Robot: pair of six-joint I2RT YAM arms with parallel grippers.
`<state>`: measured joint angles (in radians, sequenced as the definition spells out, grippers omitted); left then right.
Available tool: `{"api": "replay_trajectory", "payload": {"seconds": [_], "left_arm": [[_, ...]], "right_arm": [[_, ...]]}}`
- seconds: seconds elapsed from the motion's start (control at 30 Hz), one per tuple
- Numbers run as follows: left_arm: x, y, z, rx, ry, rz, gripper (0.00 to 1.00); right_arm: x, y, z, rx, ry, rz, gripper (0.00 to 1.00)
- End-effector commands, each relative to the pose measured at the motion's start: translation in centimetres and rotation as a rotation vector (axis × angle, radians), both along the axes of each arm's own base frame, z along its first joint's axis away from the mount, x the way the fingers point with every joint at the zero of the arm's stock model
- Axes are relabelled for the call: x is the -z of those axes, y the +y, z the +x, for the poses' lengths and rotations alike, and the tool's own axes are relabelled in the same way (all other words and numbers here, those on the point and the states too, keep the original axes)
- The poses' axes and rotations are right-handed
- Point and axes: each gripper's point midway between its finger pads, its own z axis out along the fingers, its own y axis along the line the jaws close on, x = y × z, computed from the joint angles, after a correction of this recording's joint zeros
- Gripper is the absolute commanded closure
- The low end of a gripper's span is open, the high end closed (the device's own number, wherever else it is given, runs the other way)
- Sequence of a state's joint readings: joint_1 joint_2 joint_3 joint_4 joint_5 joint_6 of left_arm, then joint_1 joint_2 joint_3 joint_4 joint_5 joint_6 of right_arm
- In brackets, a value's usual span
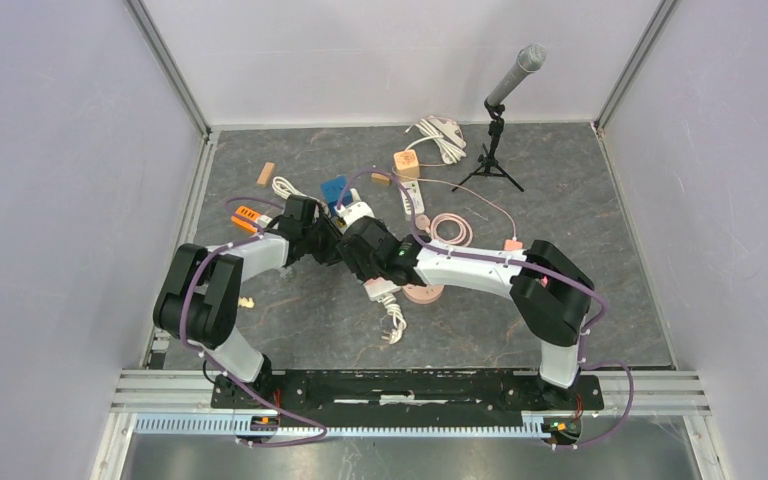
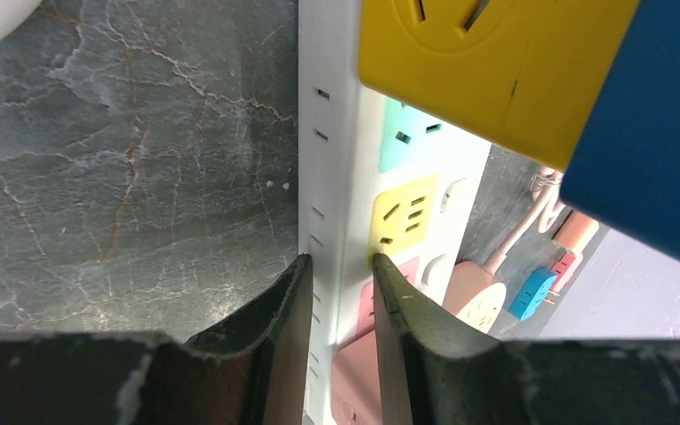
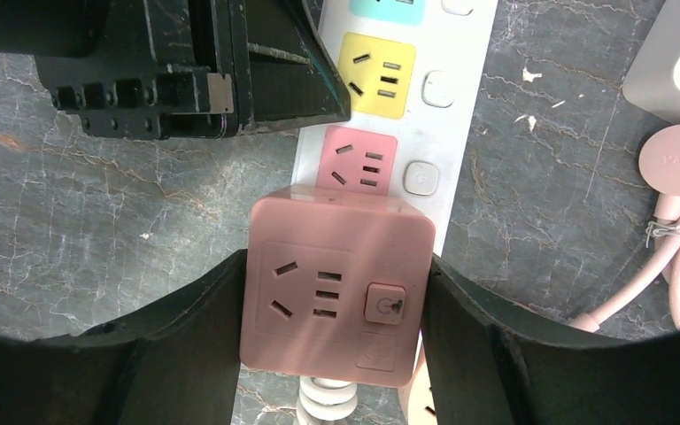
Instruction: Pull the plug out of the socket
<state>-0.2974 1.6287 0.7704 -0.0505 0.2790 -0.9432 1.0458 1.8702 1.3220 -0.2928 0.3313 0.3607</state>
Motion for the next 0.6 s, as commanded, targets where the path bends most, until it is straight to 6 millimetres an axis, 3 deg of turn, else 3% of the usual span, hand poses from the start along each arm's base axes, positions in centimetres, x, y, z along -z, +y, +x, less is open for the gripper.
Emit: {"api": "replay_trajectory", "payload": {"seconds": [0.0, 0.13, 0.3, 0.43, 0.57], "left_arm": [[4.3, 1.5, -3.9, -0.014, 0.197, 0.088, 0.64], [4.5, 1.6, -4.0, -0.015, 0.207, 0.095, 0.65], [4.6, 1.7, -4.1, -0.014, 0.216, 0.107, 0.65], [4.8, 1.9, -4.3, -0.010, 0.222, 0.119, 0.66], [4.9, 2.1, -4.3, -0.009, 0.223, 0.134, 0.67]], "right_arm": [[-4.8, 3.6, 0.5, -0.052, -0.068, 0.192, 1.00], [-5.3, 3.5, 0.9, -0.057, -0.007, 0.305, 1.00], [-4.7, 4.3, 0.2, -0.103, -0.002, 0.283, 1.00], [-6.4, 3.6, 1.3, -0.066, -0.117, 0.185, 1.00], [-8.0, 3.8, 1.4, -0.071, -0.078, 0.294, 1.00]]}}
